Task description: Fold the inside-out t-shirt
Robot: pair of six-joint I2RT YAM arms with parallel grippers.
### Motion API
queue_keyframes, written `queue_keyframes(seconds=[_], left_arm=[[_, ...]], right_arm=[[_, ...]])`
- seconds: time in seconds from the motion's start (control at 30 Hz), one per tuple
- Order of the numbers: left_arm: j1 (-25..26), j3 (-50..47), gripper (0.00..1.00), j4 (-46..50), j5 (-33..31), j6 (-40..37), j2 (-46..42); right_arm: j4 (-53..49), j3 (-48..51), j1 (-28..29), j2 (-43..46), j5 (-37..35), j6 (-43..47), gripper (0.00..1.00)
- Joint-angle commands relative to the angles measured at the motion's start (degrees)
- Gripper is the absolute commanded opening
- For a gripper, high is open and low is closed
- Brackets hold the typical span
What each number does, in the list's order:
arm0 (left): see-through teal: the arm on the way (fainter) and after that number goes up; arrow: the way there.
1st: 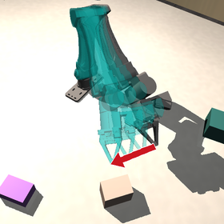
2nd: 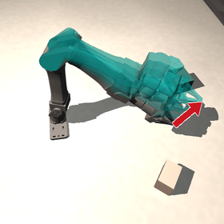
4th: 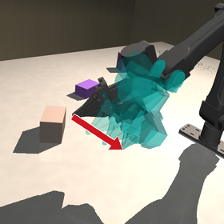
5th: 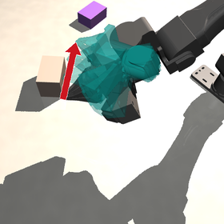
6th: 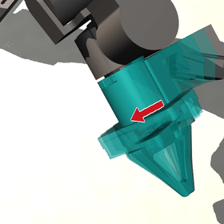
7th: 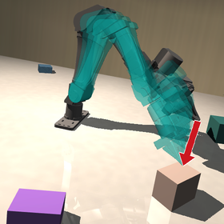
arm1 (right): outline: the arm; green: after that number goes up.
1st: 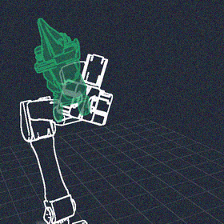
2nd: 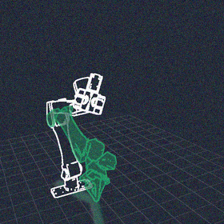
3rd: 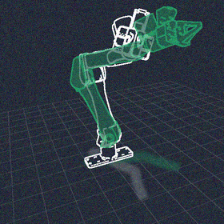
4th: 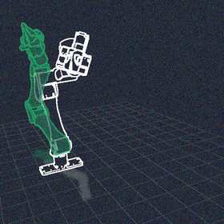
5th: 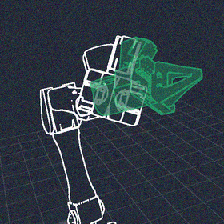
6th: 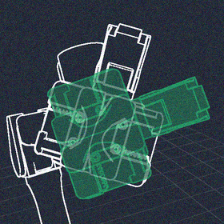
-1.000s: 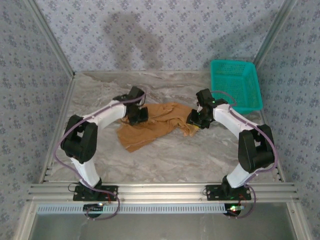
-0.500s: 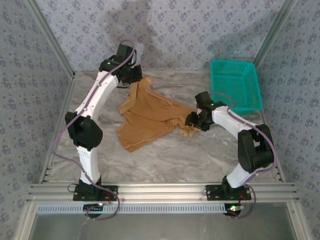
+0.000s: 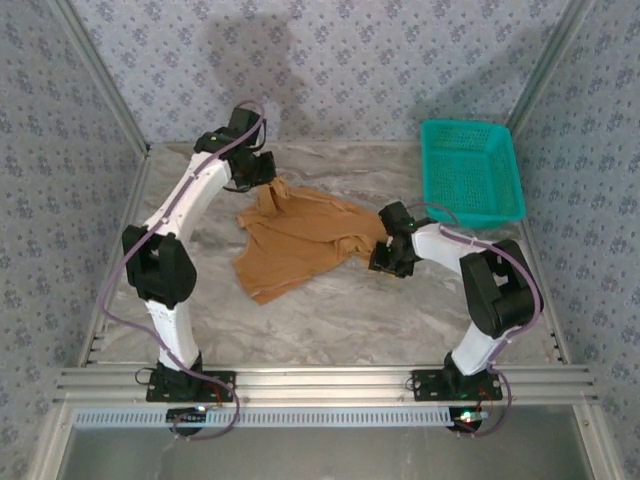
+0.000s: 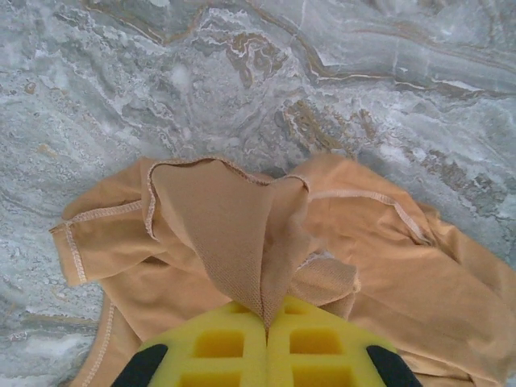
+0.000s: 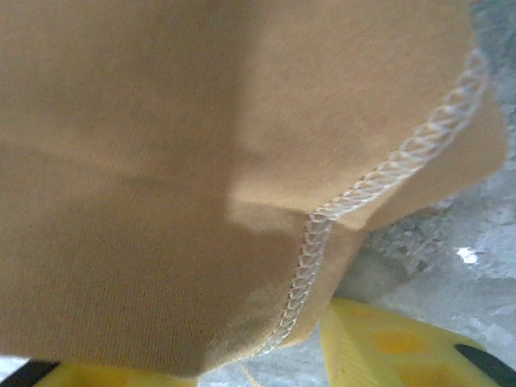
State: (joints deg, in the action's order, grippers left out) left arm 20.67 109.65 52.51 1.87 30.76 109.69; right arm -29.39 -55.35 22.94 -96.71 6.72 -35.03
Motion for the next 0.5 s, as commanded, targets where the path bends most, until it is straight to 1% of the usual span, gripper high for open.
queue_keyframes(seconds=[0.0, 0.07, 0.1, 0.13, 0.2, 0.3, 0.47], left_arm=[[-0.4, -0.3, 0.0, -0.1, 0.4, -1.3, -3.3], [-0.6, -0.6, 0.0, 0.0, 0.5, -1.4, -3.6], [-0.7, -0.7, 0.0, -0.2, 0.5, -1.4, -3.7], [-0.8, -0.9, 0.0, -0.2, 0.5, -1.5, -3.8], [-0.9, -1.0, 0.0, -0.3, 0.6, -1.5, -3.7], [-0.9, -0.8, 0.0, -0.3, 0.8, -1.5, -3.4], [-1.0, 0.7, 0.0, 0.6, 1.0, -2.0, -3.3]], right_arm=[[0.2, -2.9, -0.6, -1.7, -3.3, 1.4, 0.36], [-0.6, -3.8, -0.7, -2.0, -3.8, 2.1, 0.29], [-1.0, -4.2, -0.7, -1.9, -4.1, 2.4, 0.24], [-1.2, -4.4, -0.7, -1.7, -4.1, 2.6, 0.16], [-1.6, -4.6, -0.7, -1.4, -4.1, 3.0, 0.05], [-4.2, -6.2, -0.1, -0.6, -4.1, 4.0, 0.0], [-13.2, -11.0, 1.8, 3.5, -5.5, 6.1, 0.02]])
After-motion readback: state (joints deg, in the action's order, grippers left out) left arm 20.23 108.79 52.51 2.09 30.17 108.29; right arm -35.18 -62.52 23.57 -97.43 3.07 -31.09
